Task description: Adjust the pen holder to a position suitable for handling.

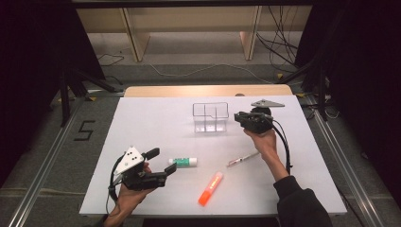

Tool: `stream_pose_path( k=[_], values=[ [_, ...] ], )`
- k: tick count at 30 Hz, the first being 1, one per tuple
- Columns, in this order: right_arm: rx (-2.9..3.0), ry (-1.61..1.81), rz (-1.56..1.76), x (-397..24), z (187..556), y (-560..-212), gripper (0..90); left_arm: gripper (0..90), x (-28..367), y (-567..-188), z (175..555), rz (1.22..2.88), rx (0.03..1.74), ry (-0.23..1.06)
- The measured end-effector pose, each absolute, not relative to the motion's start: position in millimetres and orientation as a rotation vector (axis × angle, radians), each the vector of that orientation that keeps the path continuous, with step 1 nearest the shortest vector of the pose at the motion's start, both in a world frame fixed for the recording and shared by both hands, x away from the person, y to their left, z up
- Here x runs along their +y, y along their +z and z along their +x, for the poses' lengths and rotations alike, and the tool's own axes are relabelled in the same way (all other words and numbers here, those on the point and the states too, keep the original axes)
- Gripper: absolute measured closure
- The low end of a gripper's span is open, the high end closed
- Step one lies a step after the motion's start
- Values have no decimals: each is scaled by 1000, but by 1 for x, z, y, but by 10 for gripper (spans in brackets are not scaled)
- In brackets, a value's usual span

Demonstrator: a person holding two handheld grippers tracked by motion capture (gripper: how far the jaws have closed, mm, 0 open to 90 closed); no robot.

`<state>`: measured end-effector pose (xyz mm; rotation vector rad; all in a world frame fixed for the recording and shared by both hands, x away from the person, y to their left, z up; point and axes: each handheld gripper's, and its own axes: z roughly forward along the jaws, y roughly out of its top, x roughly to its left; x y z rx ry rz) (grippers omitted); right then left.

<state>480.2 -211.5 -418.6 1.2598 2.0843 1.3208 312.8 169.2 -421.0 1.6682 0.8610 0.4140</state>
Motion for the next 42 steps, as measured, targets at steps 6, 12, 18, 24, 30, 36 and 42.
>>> stream_pose_path(
  k=[6,12,18,24,30,36,42],
  values=[
    [2124,1341,1215,-210,470,-414,620,156,169,-420,312,1665,856,417],
    [2133,1377,1181,-212,460,-407,568,156,170,-420,312,1669,857,415],
    [2158,1383,1169,-214,452,-408,537,156,169,-420,312,1667,858,416],
    [2178,1381,1160,-215,446,-408,514,156,170,-420,312,1669,859,414],
    [2193,1390,1132,-216,438,-408,481,156,169,-420,312,1669,859,415],
    [2232,1372,1090,-218,431,-405,444,156,169,-420,312,1669,859,415],
    [2293,1318,1043,-218,426,-403,382,156,169,-420,312,1671,859,415]
  ],
)
